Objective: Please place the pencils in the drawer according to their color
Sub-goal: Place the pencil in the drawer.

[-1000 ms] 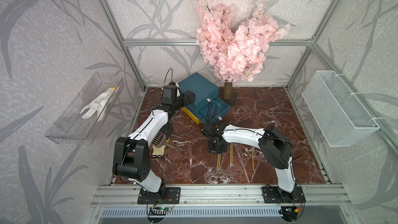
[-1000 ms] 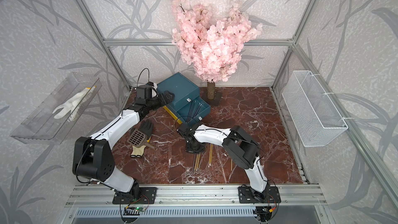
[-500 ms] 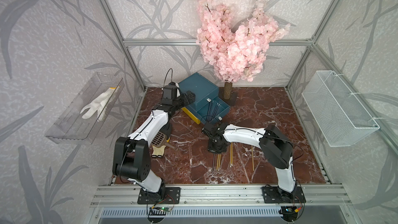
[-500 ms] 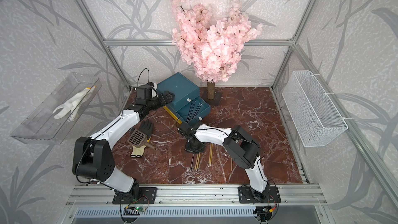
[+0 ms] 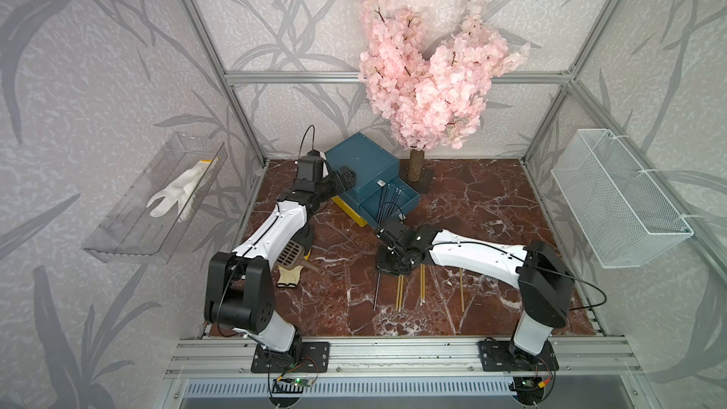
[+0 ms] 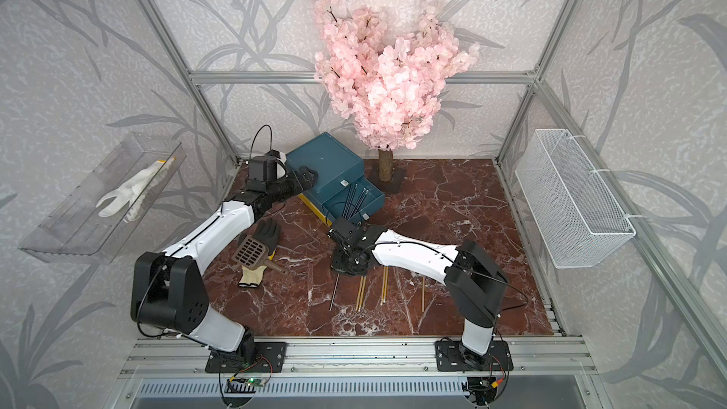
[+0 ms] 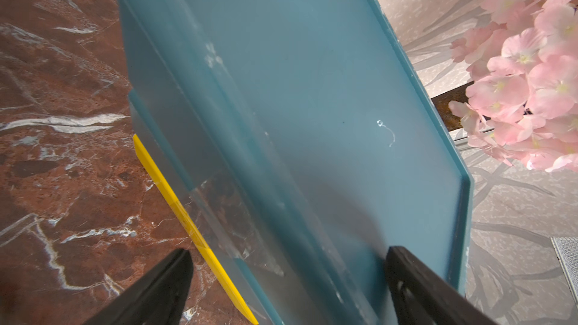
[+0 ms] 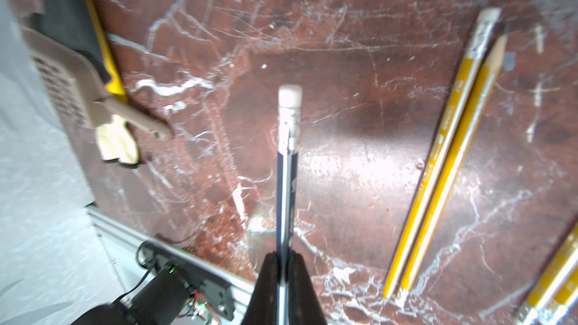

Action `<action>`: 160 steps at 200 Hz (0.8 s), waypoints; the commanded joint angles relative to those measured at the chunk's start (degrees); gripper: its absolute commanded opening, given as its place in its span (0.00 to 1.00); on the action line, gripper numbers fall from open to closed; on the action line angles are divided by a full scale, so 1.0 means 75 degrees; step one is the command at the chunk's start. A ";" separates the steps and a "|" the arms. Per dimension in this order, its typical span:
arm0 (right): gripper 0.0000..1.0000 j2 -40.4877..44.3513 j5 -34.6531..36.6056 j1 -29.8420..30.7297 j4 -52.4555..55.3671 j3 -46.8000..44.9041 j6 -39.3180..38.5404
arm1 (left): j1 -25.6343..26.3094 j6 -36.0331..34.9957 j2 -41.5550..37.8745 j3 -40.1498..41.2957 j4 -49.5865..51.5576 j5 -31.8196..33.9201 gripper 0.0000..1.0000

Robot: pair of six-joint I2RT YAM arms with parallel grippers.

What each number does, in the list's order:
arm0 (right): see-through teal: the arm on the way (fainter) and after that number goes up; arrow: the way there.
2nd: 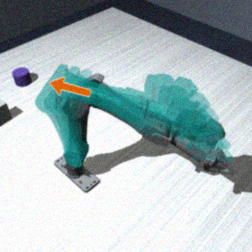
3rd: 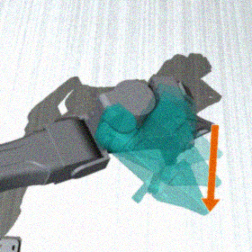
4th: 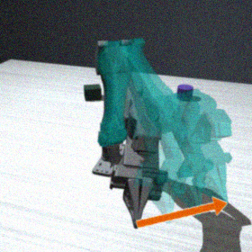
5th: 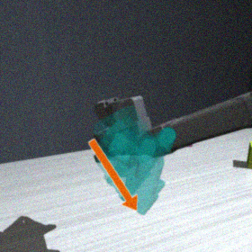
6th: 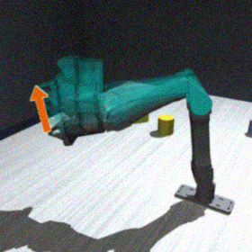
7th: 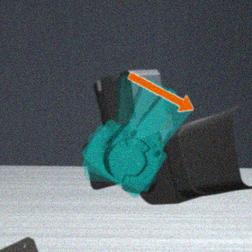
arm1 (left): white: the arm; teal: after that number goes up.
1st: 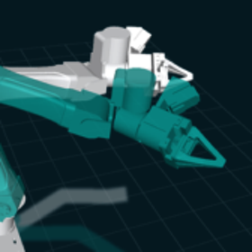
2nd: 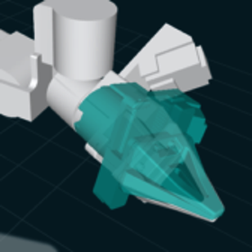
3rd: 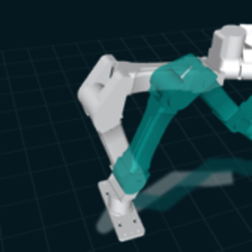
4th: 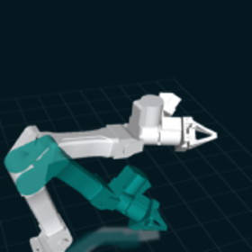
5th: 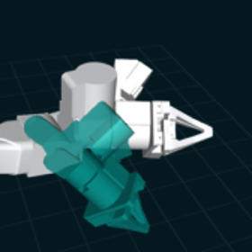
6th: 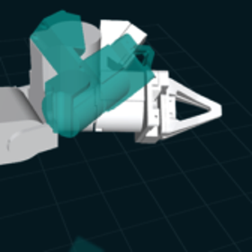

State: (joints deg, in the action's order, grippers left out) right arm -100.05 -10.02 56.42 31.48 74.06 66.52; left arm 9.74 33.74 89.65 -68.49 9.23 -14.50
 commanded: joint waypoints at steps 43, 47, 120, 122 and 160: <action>0.00 0.1023 0.0177 -0.0419 -0.0015 0.0105 -0.0002 | 0.0038 -0.0509 0.0185 0.0449 0.1969 0.0430 1.00; 0.00 0.1024 0.0159 -0.0481 0.0005 0.0178 -0.0025 | 0.0038 -0.0504 0.0177 0.0450 0.1972 0.0433 1.00; 0.00 0.0579 -0.0099 -0.1693 0.0000 0.1640 -0.0475 | 0.0038 -0.0501 0.0174 0.0454 0.1981 0.0370 1.00; 0.00 0.0558 -0.0104 -0.1718 -0.0008 0.1667 -0.0481 | 0.0046 -0.0493 0.0176 0.0456 0.1986 0.0374 1.00; 0.00 0.0025 -0.0078 -0.2113 -0.0088 0.2307 -0.0663 | 0.0039 -0.0436 0.0204 0.0449 0.1924 0.0319 1.00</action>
State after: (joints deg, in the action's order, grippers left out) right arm -96.64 -10.63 41.82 31.16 88.58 63.37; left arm 9.76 33.06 89.08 -68.49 10.26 -14.04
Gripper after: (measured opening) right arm 0.087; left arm 0.999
